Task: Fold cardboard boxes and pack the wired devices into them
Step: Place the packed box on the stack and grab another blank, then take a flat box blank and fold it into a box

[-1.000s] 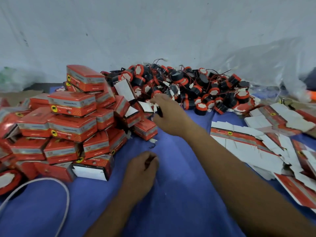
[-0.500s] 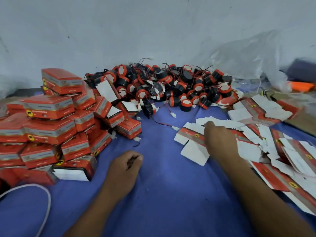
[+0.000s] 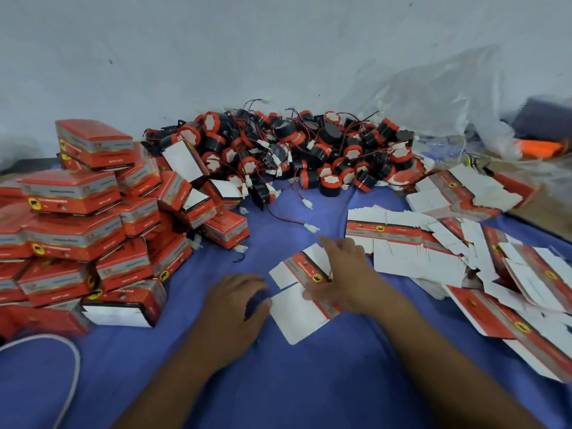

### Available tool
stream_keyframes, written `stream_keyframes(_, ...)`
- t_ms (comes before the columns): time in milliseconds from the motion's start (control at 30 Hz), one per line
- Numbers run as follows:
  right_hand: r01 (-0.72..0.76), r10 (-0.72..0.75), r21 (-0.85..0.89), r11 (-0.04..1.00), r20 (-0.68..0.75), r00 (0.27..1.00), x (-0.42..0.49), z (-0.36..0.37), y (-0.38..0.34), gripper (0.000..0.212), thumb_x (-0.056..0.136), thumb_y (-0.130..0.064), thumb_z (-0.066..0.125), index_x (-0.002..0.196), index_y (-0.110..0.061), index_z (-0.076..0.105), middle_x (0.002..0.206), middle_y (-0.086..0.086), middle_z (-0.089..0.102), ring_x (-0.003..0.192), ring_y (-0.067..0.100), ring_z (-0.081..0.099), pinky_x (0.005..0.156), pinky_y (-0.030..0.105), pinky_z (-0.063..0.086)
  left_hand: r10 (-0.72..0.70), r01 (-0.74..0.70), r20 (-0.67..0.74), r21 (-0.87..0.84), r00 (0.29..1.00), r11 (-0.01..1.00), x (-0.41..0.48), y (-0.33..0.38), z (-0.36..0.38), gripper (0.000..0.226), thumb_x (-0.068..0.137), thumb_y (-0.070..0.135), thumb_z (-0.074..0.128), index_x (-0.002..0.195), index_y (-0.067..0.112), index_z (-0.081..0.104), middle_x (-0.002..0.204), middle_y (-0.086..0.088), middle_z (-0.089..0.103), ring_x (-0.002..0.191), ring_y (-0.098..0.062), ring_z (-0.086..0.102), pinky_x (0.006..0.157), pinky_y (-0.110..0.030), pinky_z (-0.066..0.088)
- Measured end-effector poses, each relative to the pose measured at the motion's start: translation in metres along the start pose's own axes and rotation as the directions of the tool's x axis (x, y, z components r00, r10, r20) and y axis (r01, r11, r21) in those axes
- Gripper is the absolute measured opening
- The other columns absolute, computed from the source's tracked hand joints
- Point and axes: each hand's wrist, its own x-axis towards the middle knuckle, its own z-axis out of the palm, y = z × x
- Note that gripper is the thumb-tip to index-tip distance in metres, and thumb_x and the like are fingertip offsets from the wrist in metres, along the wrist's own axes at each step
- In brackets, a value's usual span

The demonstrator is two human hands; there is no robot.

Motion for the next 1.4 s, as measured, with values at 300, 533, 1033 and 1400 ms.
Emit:
stream_keyframes(300, 0.081, 0.0, 0.842, 0.534, -0.096, 0.995, -0.002, -0.012, -0.001, 0.012, 0.094, -0.018, 0.07, 0.084, -0.022, 0.076, 0.074, 0.0, 0.071, 0.07, 0.013, 0.065, 0.07, 0.033, 0.054, -0.061, 0.048, -0.338, -0.048, 0.939, 0.998, 0.0, 0.014, -0.007, 0.04, 0.094, 0.025, 0.063, 0.131, 0.01, 0.058, 0.136, -0.008, 0.051, 0.127, -0.025, 0.046, 0.107, -0.029, 0.035)
stream_keyframes(533, 0.295, -0.325, 0.939, 0.178, -0.227, 0.918, -0.015, 0.005, -0.035, 0.018, 0.097, -0.026, 0.063, 0.109, -0.017, 0.072, 0.114, 0.005, 0.068, 0.103, 0.024, 0.065, 0.089, 0.037, 0.053, -0.146, -0.001, -0.262, -0.49, 0.954, 0.872, -0.004, 0.042, 0.006, 0.066, 0.087, 0.056, 0.057, 0.147, 0.035, 0.037, 0.144, 0.019, 0.047, 0.132, -0.005, 0.047, 0.103, -0.022, 0.043)
stream_keyframes(1033, 0.481, -0.411, 0.518, 0.707, -0.253, 0.876, -0.023, 0.02, -0.042, 0.073, 0.084, -0.034, 0.079, 0.146, -0.023, 0.043, 0.152, -0.012, 0.042, 0.139, 0.01, 0.042, 0.106, 0.043, 0.046, -0.306, 0.107, 0.01, -0.948, 0.952, 0.301, 0.0, 0.027, 0.004, 0.033, 0.096, 0.041, 0.058, 0.101, 0.014, 0.076, 0.102, -0.018, 0.069, 0.096, -0.034, 0.064, 0.082, -0.036, 0.054)
stream_keyframes(1400, 0.638, -0.552, 0.057, 0.768, -0.447, 0.704, -0.037, 0.018, -0.054, 0.077, 0.078, -0.023, 0.066, 0.149, -0.007, 0.042, 0.153, 0.006, 0.046, 0.131, 0.027, 0.053, 0.097, 0.045, 0.053, 0.071, -0.166, -0.54, -0.128, 0.839, 0.978, -0.005, 0.035, 0.001, 0.035, 0.099, 0.028, 0.046, 0.071, 0.044, 0.033, 0.049, 0.019, 0.03, 0.044, 0.001, 0.037, 0.05, -0.005, 0.025)
